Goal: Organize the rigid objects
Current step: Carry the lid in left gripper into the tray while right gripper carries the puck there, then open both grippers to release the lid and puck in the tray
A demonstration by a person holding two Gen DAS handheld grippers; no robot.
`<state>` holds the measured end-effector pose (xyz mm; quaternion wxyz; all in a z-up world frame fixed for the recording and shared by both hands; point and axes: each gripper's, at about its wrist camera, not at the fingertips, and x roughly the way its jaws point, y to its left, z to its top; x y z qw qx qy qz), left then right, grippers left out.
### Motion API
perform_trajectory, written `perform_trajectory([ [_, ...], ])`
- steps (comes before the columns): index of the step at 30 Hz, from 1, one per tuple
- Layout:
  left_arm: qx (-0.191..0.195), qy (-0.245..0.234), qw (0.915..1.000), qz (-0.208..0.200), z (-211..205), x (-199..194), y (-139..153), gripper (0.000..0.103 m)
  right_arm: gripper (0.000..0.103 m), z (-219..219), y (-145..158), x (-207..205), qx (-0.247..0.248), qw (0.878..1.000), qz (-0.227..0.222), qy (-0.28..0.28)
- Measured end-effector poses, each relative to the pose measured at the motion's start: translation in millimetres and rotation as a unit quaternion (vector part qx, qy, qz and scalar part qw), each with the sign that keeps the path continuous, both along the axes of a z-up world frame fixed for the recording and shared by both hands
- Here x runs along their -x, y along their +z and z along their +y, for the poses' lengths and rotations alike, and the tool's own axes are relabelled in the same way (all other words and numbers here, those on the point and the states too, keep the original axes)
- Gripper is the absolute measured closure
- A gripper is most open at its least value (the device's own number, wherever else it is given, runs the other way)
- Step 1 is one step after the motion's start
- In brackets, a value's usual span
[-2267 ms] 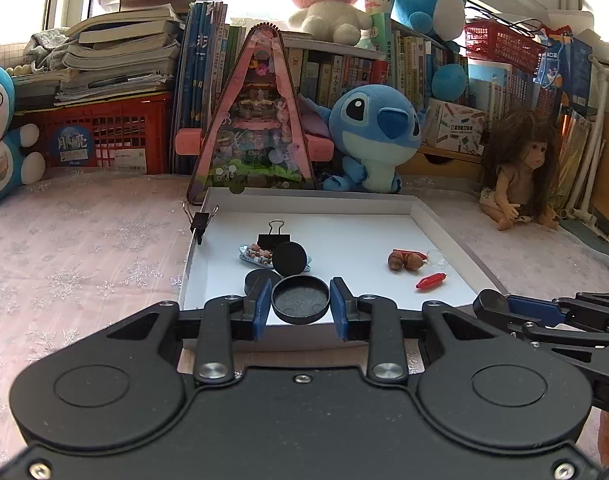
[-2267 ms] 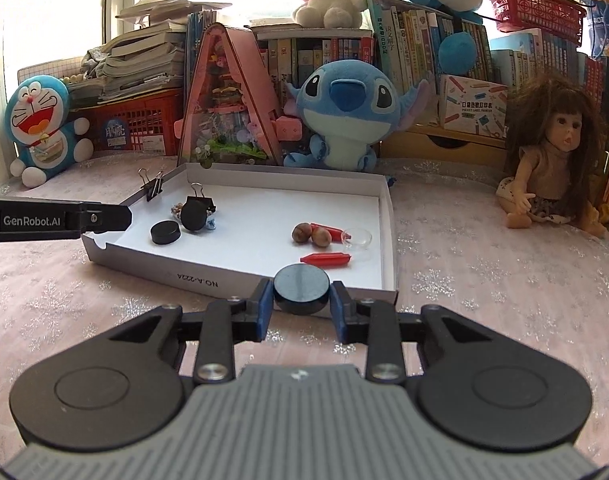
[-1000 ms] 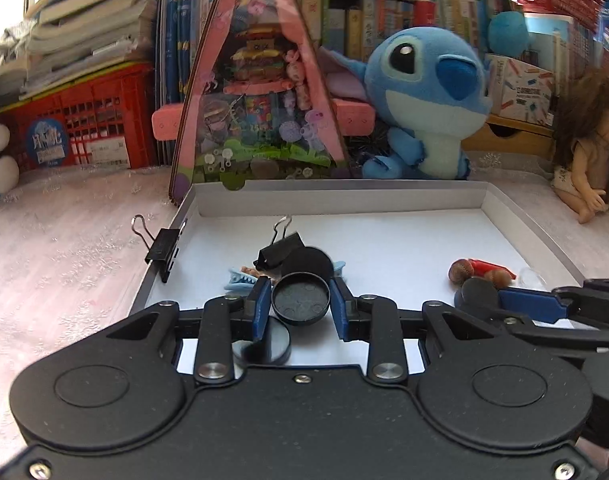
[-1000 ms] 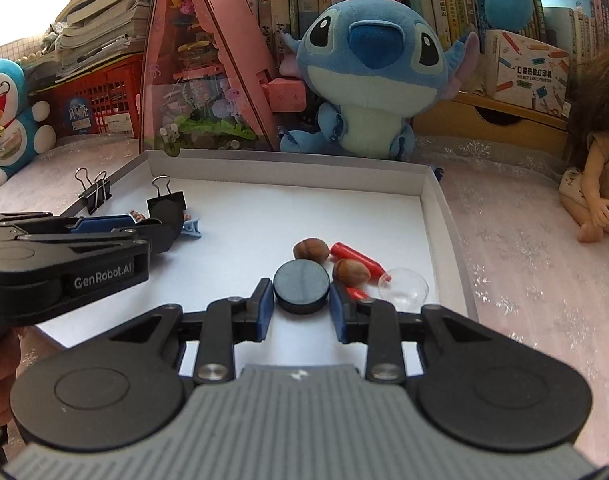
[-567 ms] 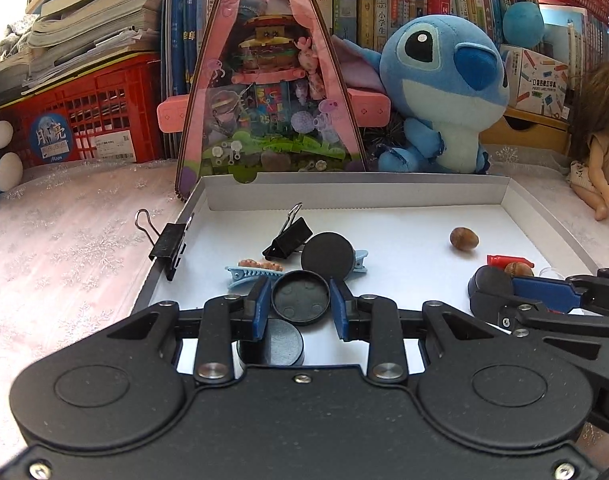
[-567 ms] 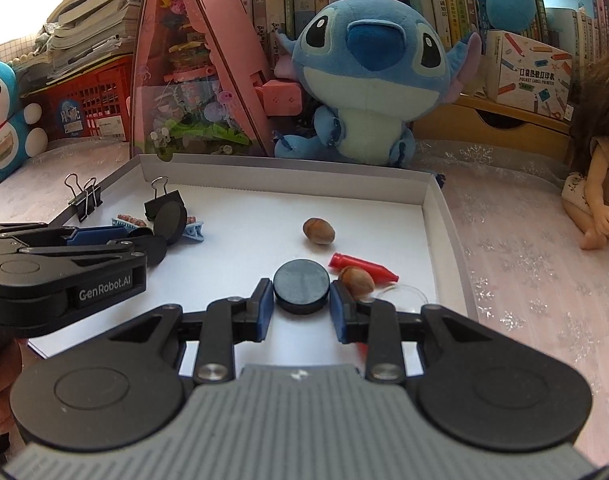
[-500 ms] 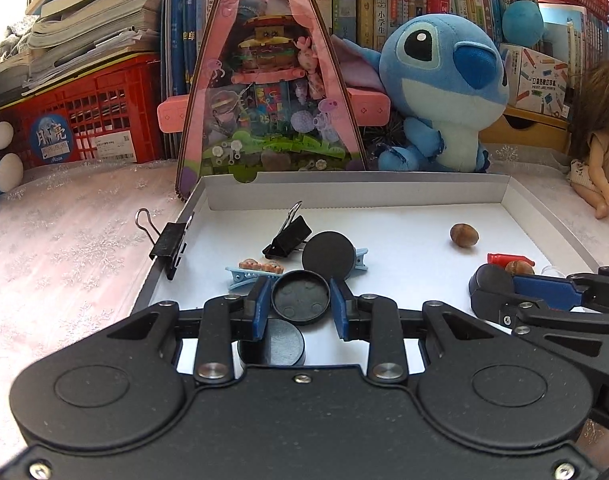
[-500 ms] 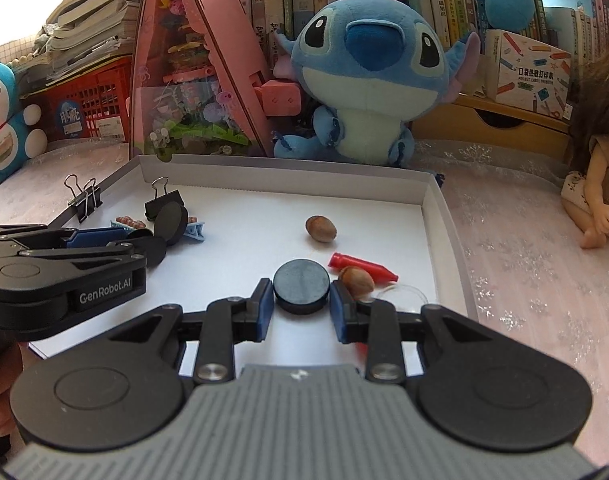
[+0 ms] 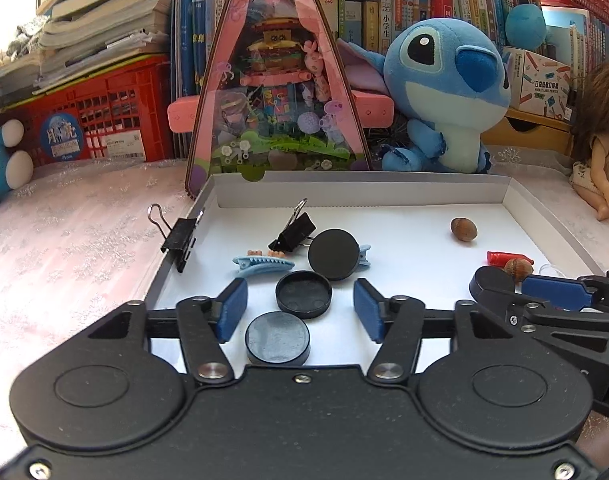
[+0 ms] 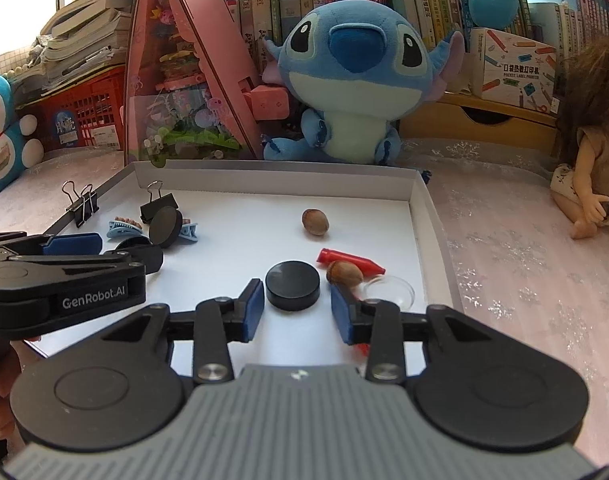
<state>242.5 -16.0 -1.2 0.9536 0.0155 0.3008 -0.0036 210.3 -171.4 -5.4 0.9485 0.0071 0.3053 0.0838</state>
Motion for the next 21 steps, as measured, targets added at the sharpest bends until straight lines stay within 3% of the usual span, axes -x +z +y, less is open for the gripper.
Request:
perform_trajectory([
  [8, -0.007, -0.007, 0.9999, -0.012, -4, 14, 10, 0.024, 0.036, -4, 8, 12, -0.001, 1.0, -0.018, -0.007],
  [14, -0.011, -0.01, 0.9997, -0.021, -5, 26, 19, 0.019, 0.03, -7, 16, 23, 0.012, 0.999, -0.033, -0.015],
  [21, 0.002, -0.011, 0.9997, -0.021, 2, 46, 27, 0.017, 0.017, -18, 23, 40, -0.006, 0.998, -0.04, -0.037],
])
